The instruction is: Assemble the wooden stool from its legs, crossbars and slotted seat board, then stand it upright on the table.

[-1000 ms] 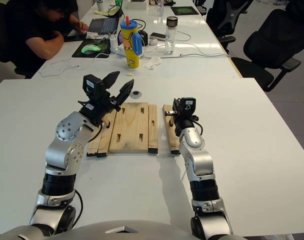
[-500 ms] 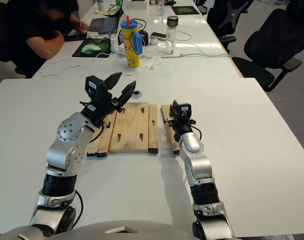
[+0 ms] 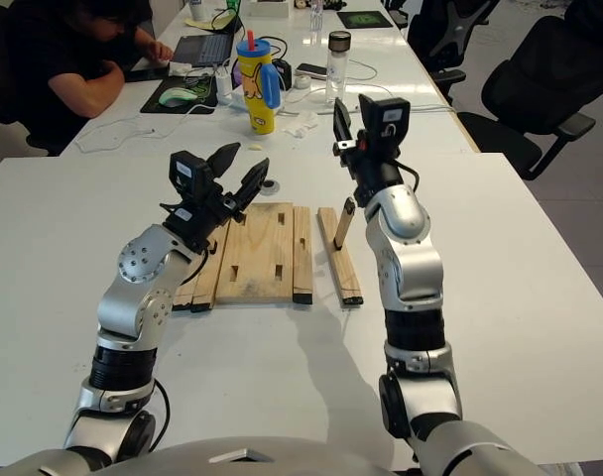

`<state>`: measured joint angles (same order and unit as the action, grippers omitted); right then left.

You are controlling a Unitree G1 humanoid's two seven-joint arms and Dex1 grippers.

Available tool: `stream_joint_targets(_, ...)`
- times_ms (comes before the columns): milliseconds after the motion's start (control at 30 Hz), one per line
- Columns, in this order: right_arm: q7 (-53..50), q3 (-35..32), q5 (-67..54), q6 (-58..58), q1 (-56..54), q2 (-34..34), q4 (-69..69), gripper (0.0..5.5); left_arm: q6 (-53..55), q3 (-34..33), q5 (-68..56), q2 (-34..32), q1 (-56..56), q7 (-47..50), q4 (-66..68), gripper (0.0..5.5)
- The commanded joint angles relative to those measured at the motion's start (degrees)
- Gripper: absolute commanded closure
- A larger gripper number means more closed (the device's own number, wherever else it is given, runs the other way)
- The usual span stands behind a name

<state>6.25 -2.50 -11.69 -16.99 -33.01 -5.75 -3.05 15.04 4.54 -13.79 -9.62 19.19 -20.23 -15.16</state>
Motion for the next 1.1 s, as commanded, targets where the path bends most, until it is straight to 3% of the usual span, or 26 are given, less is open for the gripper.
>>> stream_joint_targets(33,-1.8,1.5,2.9,-4.7,4.4,0.7,12.3,3.68,-0.1,0.0,0.6,-0.2,-0.2,0.1,0.1,2.69)
stream_joint_targets(133,-1.6,2.1,3.3,-6.5,10.1,1.9,17.2,3.68,0.0,0.0,0.4,-0.1,0.5,-0.3,-0.4,2.69)
stream_joint_targets(433,1.4,-1.3,-0.9,5.0,4.3,2.3,1.9,3.68,-8.0,-1.3,9.7,1.0,-9.2,8.6,-12.0,2.69)
stream_joint_targets(633,0.6,-1.4,0.1,4.1,5.4,0.8,-6.9,3.68,-7.7,-5.8,17.4,-0.6,-17.8,14.5,-16.8,2.69)
stream_joint_targets(900,-0.2,1.8,0.7,0.0,11.9,1.8,-12.8,3.68,2.1,-6.5,13.5,0.9,-20.0,13.2,-10.2,2.69)
stream_joint_targets(1100,-0.7,2.6,0.8,-0.6,13.3,2.3,-13.5,3.68,7.7,-6.6,12.3,1.4,-12.0,13.3,3.1,2.69)
